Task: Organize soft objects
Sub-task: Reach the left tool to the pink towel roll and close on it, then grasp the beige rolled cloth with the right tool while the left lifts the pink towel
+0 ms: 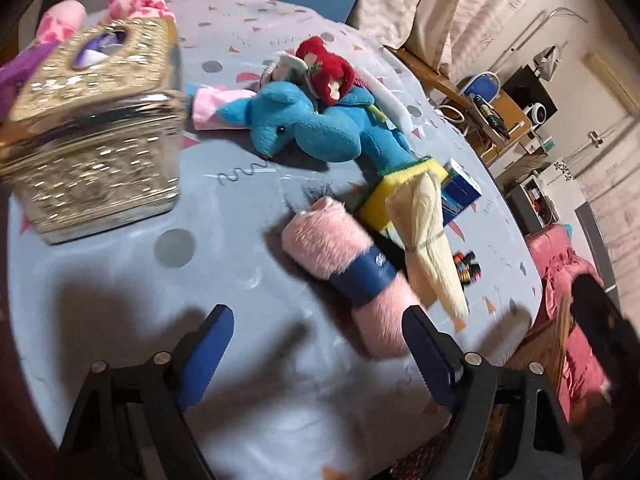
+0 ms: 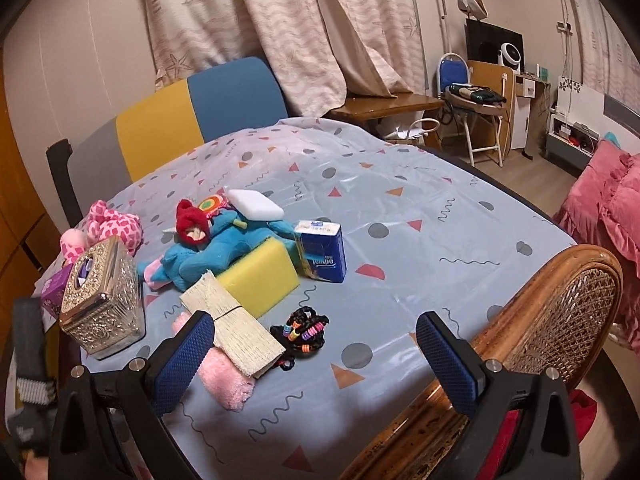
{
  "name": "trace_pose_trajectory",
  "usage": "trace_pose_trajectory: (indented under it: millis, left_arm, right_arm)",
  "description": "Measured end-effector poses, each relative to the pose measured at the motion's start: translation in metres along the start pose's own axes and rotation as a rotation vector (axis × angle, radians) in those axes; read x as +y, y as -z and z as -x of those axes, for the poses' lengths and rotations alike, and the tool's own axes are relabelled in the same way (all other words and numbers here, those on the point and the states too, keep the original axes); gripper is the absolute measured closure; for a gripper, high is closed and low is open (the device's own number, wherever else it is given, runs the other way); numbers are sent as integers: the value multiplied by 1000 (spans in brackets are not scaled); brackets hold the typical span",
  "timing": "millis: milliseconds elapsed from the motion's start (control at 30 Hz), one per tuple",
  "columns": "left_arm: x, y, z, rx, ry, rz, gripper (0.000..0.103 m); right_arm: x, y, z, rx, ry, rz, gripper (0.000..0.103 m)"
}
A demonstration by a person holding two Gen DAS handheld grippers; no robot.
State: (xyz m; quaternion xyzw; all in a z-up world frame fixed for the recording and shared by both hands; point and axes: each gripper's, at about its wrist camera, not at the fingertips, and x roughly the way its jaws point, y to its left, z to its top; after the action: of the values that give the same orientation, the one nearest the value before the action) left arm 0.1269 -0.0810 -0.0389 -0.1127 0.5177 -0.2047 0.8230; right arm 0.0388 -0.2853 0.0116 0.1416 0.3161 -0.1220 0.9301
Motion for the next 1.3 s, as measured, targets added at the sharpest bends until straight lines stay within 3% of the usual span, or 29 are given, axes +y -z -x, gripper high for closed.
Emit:
trace_pose_trajectory:
  millis: [267, 333, 367, 400, 467, 667, 900, 1033, 1200, 1300]
  left_arm:
    - [-10, -23, -34, 27, 32, 98, 20]
    - [-11, -27, -42, 23, 28, 96, 34]
    - [-12, -27, -47, 28, 16, 87, 50]
    - [-10, -27, -53, 42, 9, 82, 57]
    - [-4, -22, -51, 34, 41, 86, 60]
    - [25, 2, -20, 38, 38, 49, 60]
    - [57, 34, 18, 52, -12, 12, 60]
    - [63, 42, 24, 27, -35, -16, 57]
    - [60, 44, 18, -1, -53, -49, 54]
    - [57, 47, 18, -28, -70, -73, 54]
  right_arm:
    - [-1, 1, -12, 28, -13, 5, 0]
    - [-3, 0, -13, 36, -26, -7, 0]
    - [-3, 0, -14, 37, -26, -6, 0]
    - [-3, 0, -14, 38, -28, -6, 0]
    - [-2, -1, -15, 47, -45, 3, 0]
    - [5, -2, -21, 100, -73, 44, 12]
    - [43, 2, -48, 292, -205, 139, 33]
    - [67, 6, -70, 356, -169, 225, 48]
    - [82, 4, -94, 486, -252, 287, 49]
    - [99, 14, -110, 547, -227, 378, 49]
